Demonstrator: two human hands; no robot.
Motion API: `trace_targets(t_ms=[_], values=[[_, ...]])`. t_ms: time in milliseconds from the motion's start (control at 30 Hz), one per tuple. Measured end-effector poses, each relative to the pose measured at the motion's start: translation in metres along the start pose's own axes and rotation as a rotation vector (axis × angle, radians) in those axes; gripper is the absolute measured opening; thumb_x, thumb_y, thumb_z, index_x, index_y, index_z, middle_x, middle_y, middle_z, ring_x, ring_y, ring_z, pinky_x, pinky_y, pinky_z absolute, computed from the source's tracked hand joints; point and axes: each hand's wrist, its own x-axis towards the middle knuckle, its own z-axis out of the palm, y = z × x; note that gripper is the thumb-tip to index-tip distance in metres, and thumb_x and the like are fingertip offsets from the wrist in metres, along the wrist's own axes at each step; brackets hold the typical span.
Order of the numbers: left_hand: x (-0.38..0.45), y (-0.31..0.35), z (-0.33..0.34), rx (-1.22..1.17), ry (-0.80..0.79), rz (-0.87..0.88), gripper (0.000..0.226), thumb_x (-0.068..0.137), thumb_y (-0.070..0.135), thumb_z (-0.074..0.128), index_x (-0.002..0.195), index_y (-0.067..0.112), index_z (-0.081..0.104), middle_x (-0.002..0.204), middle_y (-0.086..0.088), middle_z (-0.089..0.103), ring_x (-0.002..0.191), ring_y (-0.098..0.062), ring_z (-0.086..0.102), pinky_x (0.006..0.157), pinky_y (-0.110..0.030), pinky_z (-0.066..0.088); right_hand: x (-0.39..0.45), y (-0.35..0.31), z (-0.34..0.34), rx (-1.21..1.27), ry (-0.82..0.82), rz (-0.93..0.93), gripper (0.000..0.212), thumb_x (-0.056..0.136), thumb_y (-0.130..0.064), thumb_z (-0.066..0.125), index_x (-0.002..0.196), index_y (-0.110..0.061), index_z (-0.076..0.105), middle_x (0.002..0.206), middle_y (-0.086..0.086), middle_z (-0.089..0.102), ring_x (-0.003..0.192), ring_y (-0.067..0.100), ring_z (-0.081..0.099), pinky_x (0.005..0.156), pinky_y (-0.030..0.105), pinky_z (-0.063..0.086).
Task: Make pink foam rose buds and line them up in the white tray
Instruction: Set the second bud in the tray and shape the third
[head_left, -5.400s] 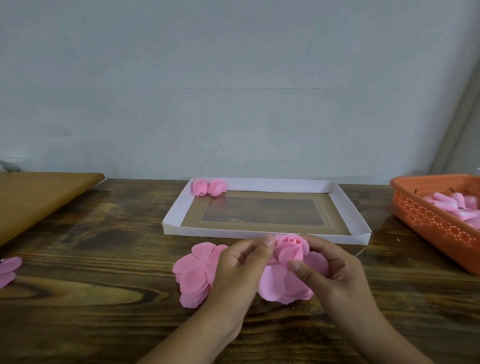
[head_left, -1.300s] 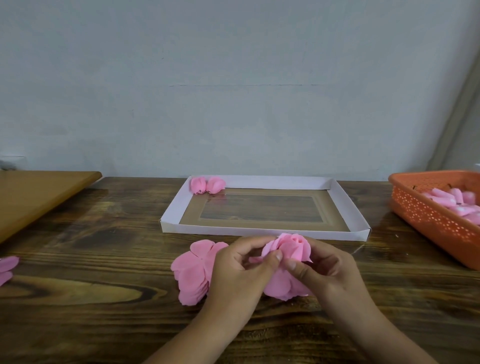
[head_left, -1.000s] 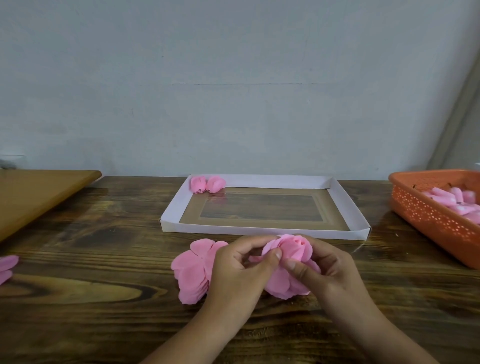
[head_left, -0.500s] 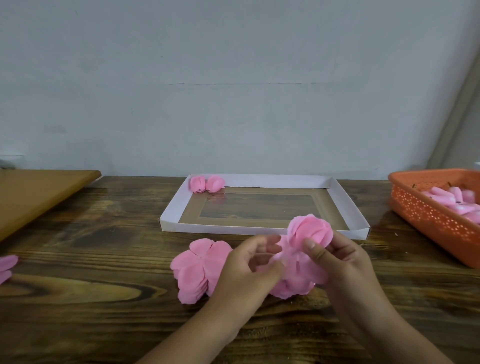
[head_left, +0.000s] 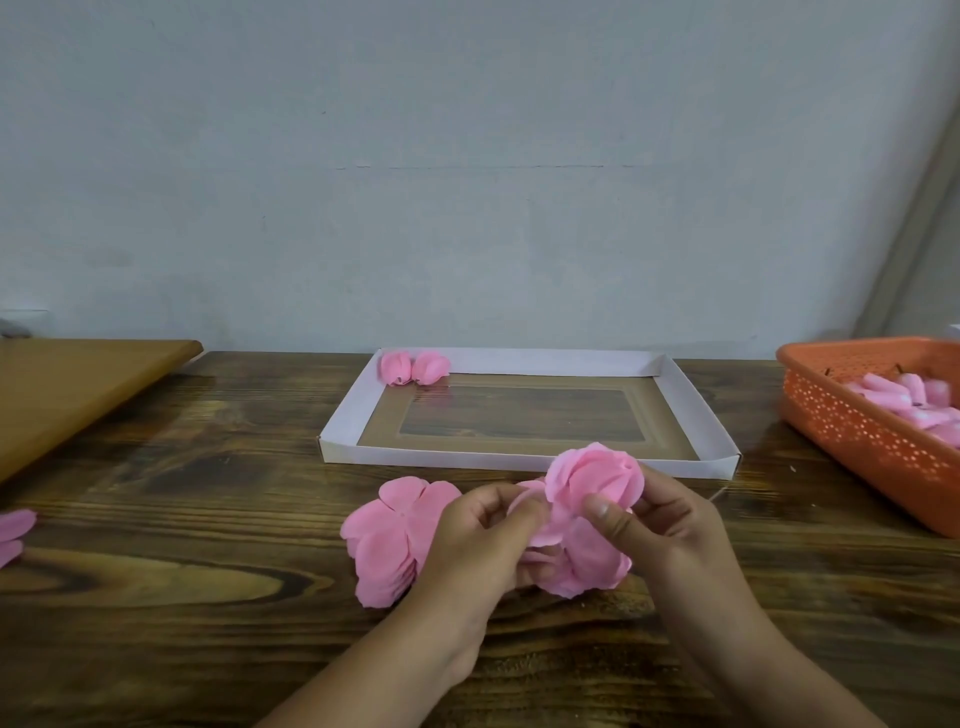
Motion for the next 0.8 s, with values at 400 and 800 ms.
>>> trace_targets(t_ms=[400, 800], values=[[0.0004, 0.0047, 0.0005, -0.183, -0.07, -0.073, 0.013, 0.092, 0.015, 0.072, 0.1, 0.008, 0.079, 0.105, -0.011, 0.078, 0.091, -0.017, 0.072, 0.07, -0.023, 0.056, -0.0021, -0.0012, 0.0035, -0.07, -0.032, -0.019, 0.022, 0.085, -0.016, 0.067, 0.104, -0.016, 0.078, 0.097, 0.005, 0.078, 0.09, 0.019, 0.075, 0.071, 0.021, 0.058], [-0.0023, 0.0051, 0.0003, -0.148, -0.017, -0.112, 0.019, 0.092, 0.016, 0.073, 0.079, 0.025, 0.082, 0.085, -0.003, 0.078, 0.07, -0.009, 0.071, 0.059, -0.021, 0.054, -0.0027, -0.0029, 0.0047, 0.004, -0.048, -0.024, 0.021, 0.085, -0.014, 0.066, 0.102, -0.018, 0.079, 0.097, 0.01, 0.078, 0.089, 0.023, 0.075, 0.071, 0.024, 0.059]])
